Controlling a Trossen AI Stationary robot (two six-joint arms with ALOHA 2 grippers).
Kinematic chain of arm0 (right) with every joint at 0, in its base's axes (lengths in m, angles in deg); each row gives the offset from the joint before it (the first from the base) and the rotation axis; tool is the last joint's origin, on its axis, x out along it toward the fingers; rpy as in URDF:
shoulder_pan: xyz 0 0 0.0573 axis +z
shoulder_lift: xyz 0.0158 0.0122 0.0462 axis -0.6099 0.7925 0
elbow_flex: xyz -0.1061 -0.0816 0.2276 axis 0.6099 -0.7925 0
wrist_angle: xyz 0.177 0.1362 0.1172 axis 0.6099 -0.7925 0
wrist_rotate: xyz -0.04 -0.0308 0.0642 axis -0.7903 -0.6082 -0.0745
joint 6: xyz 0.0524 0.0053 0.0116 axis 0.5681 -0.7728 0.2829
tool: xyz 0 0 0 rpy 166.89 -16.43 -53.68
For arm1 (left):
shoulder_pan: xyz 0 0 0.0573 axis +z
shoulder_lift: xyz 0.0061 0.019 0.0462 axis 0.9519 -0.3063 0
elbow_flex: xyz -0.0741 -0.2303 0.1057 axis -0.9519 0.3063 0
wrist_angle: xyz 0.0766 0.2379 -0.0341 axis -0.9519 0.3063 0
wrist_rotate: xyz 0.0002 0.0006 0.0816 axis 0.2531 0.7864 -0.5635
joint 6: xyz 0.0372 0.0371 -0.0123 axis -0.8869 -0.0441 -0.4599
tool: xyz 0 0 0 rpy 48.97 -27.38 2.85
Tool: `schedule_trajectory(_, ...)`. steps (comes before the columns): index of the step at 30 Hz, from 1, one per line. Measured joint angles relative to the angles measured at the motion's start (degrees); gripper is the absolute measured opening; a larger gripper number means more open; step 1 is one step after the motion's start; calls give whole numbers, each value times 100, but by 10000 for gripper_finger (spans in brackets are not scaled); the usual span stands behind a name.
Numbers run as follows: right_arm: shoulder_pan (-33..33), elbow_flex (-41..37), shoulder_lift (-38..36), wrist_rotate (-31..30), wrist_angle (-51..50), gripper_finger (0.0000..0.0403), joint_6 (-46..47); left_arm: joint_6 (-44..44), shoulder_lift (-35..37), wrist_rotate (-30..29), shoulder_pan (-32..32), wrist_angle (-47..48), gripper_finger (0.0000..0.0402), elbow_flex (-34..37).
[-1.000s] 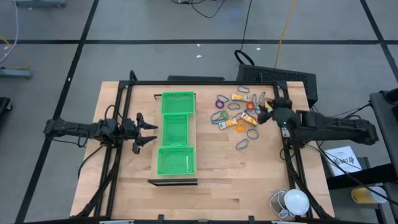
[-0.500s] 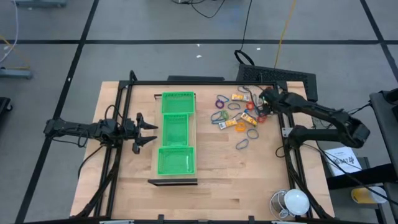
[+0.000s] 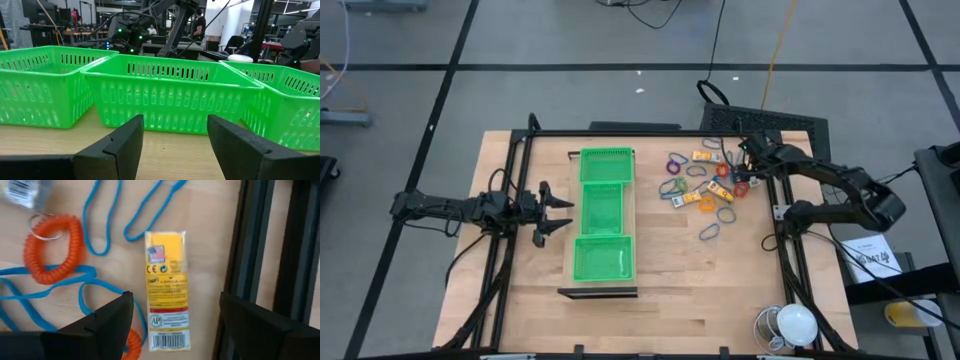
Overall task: Pick & Place Office Desk Supplies
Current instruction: Put the yellow crayon box into the top green bin on the shelf
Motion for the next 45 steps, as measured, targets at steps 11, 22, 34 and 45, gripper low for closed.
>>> schedule_trajectory(11, 6, -974, 238, 3, 867, 276, 324, -2, 0, -2, -2, -2, 230, 0)
schedule_trajectory(22, 4, -1064, -342, 4, 949, 227, 276, -1, -1, 4, -1, -2, 230, 0)
schedule_trajectory(34, 2, -1064, -704, -13, 758, 163, 279, -2, 0, 20, -2, -4, 230, 0)
schedule_trajectory(45, -7, -1465, -709, -535, 1163, 176, 463, -2, 0, 18, -1, -2, 230, 0)
